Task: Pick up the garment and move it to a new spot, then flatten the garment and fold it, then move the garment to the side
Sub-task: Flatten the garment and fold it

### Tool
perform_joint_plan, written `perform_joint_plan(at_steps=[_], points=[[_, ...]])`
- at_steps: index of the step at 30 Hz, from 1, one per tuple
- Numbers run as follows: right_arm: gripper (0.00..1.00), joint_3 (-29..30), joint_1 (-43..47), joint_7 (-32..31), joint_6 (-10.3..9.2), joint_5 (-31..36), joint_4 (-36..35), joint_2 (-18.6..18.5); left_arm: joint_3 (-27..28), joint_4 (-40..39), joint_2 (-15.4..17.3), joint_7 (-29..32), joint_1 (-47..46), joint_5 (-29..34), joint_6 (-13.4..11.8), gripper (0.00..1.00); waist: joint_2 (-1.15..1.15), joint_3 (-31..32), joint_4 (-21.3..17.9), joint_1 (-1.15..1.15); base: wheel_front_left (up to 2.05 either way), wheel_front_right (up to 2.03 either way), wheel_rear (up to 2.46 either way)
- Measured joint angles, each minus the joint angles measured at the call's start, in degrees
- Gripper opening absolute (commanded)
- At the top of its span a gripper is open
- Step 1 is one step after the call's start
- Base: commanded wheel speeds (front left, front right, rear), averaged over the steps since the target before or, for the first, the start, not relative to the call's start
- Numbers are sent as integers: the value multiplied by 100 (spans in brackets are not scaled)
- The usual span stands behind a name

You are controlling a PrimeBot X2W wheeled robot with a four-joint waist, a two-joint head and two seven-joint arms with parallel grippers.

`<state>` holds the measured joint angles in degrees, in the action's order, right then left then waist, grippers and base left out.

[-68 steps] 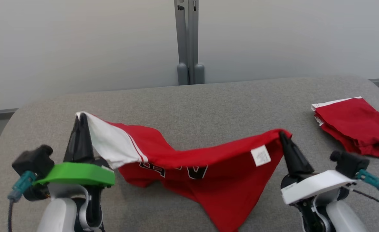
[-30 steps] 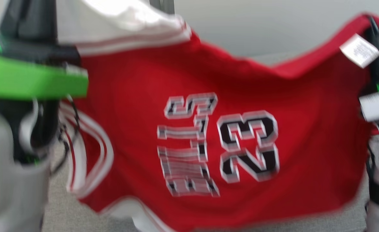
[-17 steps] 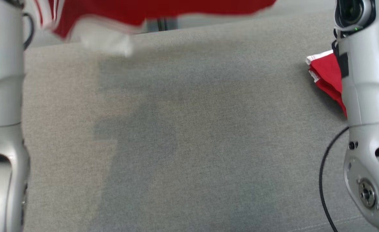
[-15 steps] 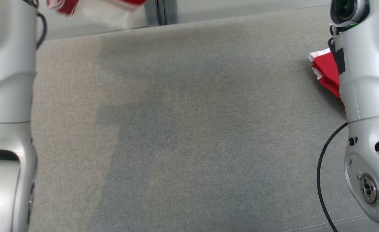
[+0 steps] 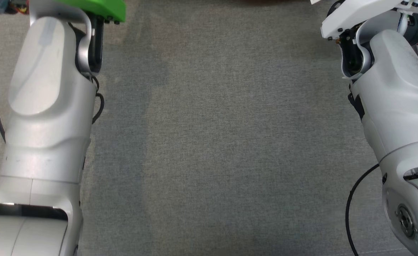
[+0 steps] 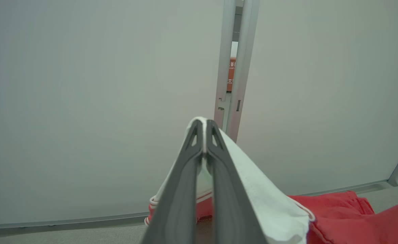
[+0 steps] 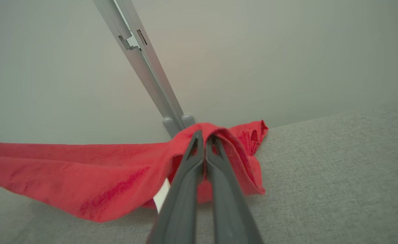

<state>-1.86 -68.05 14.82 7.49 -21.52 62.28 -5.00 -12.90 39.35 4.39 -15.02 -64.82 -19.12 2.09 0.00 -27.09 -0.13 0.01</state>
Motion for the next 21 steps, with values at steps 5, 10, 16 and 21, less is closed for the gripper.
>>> perform_joint_plan(at_steps=[5,10,16,21], points=[[0,-416,505,19,0,-570,-843,-35,352,-634,-19,-1,678,22,86,0,0,-248,177,0,0,0,0],[0,-887,1366,21,1,-1152,-1548,-252,869,-1383,0,-1,1601,73,130,0,0,-161,200,-1,0,0,0],[0,-1013,2396,23,1,-1436,-2205,-388,1467,-2219,-4,0,3137,203,202,0,0,190,127,-1,0,0,0],[0,-903,3375,23,1,-1472,-2721,-423,1603,-2702,-108,0,4393,193,297,0,0,618,109,-2,0,0,0]])
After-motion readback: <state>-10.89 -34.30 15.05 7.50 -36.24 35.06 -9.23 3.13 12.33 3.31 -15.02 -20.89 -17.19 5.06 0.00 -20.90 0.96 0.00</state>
